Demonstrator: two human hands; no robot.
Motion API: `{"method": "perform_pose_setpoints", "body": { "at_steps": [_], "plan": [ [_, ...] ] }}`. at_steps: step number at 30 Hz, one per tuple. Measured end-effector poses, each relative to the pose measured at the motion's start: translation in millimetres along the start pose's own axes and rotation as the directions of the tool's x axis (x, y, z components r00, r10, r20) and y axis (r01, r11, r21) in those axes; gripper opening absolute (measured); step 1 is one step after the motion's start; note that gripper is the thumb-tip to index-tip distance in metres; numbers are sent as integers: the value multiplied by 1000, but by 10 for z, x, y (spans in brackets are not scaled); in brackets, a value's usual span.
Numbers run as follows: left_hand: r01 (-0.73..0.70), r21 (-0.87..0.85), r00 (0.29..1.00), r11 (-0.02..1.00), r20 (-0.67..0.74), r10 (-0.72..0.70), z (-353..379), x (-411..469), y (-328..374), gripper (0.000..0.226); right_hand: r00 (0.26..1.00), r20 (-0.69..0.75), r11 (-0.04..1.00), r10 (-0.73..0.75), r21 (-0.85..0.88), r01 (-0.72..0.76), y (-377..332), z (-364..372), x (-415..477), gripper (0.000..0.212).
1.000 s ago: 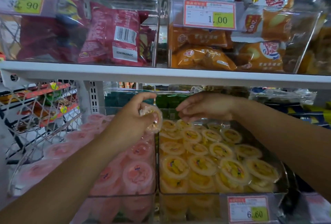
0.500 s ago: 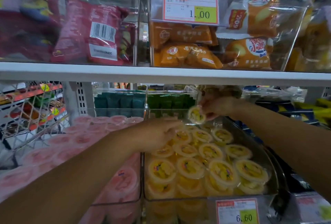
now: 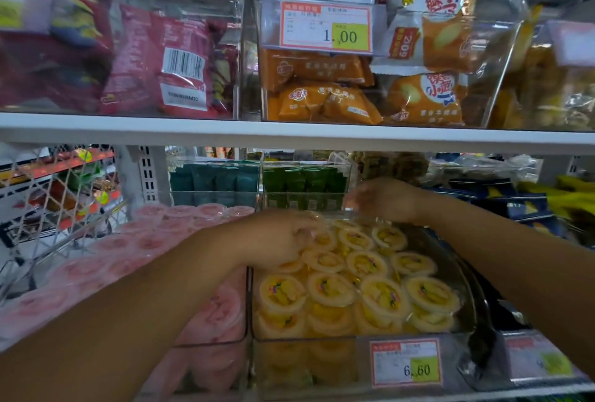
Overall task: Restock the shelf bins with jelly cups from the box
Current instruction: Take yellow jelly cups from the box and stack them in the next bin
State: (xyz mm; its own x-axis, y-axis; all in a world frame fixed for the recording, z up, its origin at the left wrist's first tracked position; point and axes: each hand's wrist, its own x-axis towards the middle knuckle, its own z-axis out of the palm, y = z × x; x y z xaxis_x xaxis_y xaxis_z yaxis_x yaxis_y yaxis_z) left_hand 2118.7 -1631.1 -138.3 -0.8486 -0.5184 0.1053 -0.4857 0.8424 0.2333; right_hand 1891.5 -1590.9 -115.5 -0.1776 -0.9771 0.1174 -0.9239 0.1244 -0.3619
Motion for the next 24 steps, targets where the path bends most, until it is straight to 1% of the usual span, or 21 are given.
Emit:
{"method": "perform_pose_setpoints", "body": {
  "at_steps": [3, 6, 7, 8, 10, 11, 12, 13, 14, 15, 16, 17, 18, 20, 22, 23, 24],
  "plan": [
    [-30, -107, 990, 994, -140, 15, -66, -295, 137, 35, 983, -160, 988, -93, 105, 111, -141, -139, -437, 25],
    [-79, -131, 947, 988, -320, 33, 9, -721, 350, 36, 922, -335, 955, -194, 150, 256, -338, -50, -1054, 22],
    [-78, -138, 932, 987, -363, 23, 75, -891, 431, 38, 908, -348, 935, -234, 174, 308, -409, 43, -1280, 21],
    [-86, -167, 920, 982, -392, 14, 167, -1077, 507, 40, 908, -327, 910, -262, 230, 346, -467, 169, -1511, 22],
    [-131, -257, 901, 957, -434, 6, 427, -1418, 615, 38, 925, -238, 839, -296, 398, 371, -559, 467, -1935, 26],
    [-134, -298, 905, 945, -425, -6, 606, -1575, 643, 34, 940, -158, 817, -302, 465, 340, -571, 655, -2110, 25],
    [-107, -328, 926, 938, -376, -26, 808, -1720, 662, 31, 953, -56, 813, -299, 509, 284, -537, 886, -2238, 23],
    [-54, -346, 957, 937, -284, -50, 1033, -1836, 661, 30, 955, 74, 824, -287, 527, 206, -474, 1142, -2326, 19],
    [20, -347, 986, 938, -150, -77, 1300, -1938, 645, 31, 942, 214, 842, -258, 527, 111, -378, 1467, -2412, 16],
    [92, -331, 995, 939, -7, -100, 1598, -2032, 608, 32, 910, 343, 853, -232, 521, 22, -269, 1818, -2500, 13],
    [146, -316, 987, 938, 108, -117, 1921, -2103, 540, 34, 860, 461, 837, -218, 542, -79, -144, 2198, -2553, 8],
    [187, -306, 973, 934, 189, -133, 2253, -2163, 449, 34, 807, 557, 800, -197, 567, -196, 9, 2595, -2608, 5],
    [234, -304, 952, 924, 265, -154, 2608, -2238, 354, 35, 748, 644, 759, -163, 566, -322, 162, 2992, -2693, 8],
    [373, -312, 876, 874, 430, -220, 3269, -2411, 199, 32, 634, 772, 729, -48, 461, -506, 455, 3691, -2871, 8],
    [500, -333, 786, 799, 561, -258, 3863, -2561, 69, 29, 574, 814, 651, 85, 391, -650, 685, 4231, -3020, 14],
    [555, -325, 740, 766, 613, -277, 4117, -2646, 26, 31, 527, 839, 559, 131, 377, -739, 761, 4437, -3104, 18],
    [606, -312, 695, 732, 654, -297, 4356, -2736, -23, 32, 477, 861, 420, 175, 373, -827, 845, 4633, -3198, 22]
  ]
}}
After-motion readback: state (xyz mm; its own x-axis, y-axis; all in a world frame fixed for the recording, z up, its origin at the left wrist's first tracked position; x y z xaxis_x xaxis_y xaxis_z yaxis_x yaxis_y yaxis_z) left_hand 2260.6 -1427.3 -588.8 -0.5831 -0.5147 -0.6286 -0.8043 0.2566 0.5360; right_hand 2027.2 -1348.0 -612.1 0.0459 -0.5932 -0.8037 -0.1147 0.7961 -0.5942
